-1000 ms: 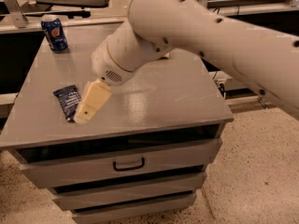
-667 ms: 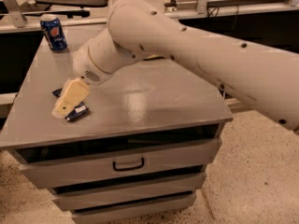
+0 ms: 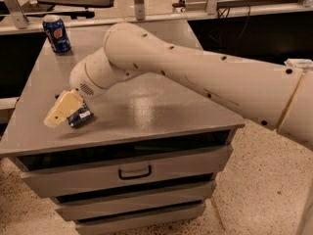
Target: Pick rxbar blueberry
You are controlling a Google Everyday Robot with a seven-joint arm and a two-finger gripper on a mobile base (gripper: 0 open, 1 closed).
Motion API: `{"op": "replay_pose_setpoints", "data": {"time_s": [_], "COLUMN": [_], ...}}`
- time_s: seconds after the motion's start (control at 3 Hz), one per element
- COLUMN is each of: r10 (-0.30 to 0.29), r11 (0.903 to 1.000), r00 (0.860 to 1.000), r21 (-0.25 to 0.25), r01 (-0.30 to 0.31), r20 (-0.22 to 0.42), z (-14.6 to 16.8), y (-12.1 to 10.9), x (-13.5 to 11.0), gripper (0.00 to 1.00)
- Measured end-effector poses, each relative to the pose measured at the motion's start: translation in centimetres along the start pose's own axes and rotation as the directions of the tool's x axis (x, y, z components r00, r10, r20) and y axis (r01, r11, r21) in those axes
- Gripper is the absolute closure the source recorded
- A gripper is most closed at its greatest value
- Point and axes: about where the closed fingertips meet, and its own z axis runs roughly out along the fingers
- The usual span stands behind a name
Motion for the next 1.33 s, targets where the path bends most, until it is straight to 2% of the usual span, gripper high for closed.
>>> {"op": "replay_pose_setpoints", "data": {"time_s": [0.33, 0.67, 1.33], "r10": [0.059, 0.097, 0.107], "r11": [0.9982, 0.9947, 0.9907], "r00": [0.998, 0.994, 0.993], "r21": [0.013, 0.039, 0.089], "r01": [-0.058, -0.095, -0.103], "r20": [-0.029, -0.045, -0.04], "z": [0.3, -0.1, -0.6], "y": [0.4, 1.0, 1.5], "x": [1.9, 3.3, 3.5], "gripper": [0.0, 0.16, 0.62]}}
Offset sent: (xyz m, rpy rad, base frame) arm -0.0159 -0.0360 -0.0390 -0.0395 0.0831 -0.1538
